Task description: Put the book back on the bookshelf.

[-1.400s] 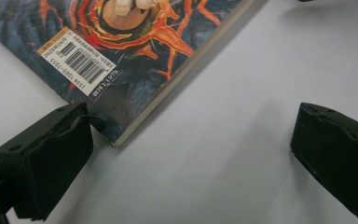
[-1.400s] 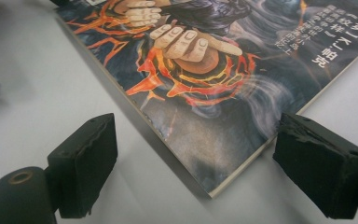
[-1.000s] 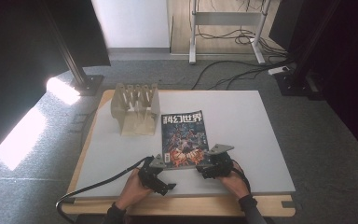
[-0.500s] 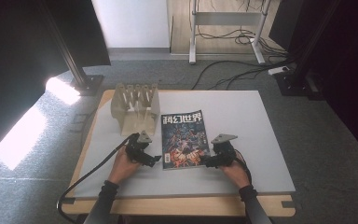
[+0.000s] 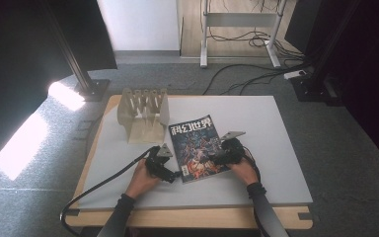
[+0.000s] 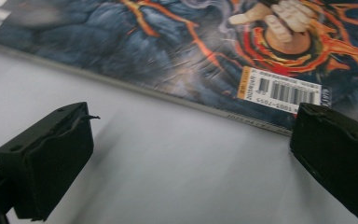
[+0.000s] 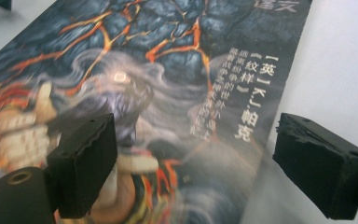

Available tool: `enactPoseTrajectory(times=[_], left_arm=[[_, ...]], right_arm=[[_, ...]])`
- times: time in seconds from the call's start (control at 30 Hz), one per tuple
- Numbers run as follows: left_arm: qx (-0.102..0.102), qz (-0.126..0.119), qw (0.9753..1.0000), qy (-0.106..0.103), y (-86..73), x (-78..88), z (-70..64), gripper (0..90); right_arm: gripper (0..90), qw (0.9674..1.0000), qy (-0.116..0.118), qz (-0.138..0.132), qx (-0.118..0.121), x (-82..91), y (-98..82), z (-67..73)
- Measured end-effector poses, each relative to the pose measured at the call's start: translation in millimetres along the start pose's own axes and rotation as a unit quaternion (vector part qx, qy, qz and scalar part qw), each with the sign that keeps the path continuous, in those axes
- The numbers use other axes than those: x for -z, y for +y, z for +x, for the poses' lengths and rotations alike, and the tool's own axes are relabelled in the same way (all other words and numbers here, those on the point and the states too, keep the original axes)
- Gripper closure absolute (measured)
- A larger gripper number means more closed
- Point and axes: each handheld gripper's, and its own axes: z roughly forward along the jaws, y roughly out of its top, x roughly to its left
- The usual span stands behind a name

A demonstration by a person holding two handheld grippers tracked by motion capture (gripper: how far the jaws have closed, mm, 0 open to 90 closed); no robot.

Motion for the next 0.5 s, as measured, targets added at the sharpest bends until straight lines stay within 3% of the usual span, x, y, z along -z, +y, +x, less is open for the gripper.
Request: enactPoseTrajectory(times=[0.17,0.37,0.4,0.5], left_arm=[[-0.007,0.004,0.9998,-0.018,6.8,-6.6,-6.3,0.0],[-0.015,0.006,0.9992,-0.035,9.4,-9.6,-10.8,0.0],[-0.021,0.004,0.9985,-0.050,10.5,-10.6,-15.3,0.0],[-0.022,0.004,0.9986,-0.047,10.8,-10.4,-25.9,0.0]], right_arm=[[11.3,1.0000,0.000,0.004,-0.007,-7.9,7.9,-7.2],[13.4,0.9994,0.017,0.000,-0.030,-8.8,5.8,-13.1],[13.7,0.9992,0.021,0.000,-0.035,-7.7,4.8,-13.3],[13.7,0.9994,0.017,0.002,-0.031,-5.1,2.6,-11.5]])
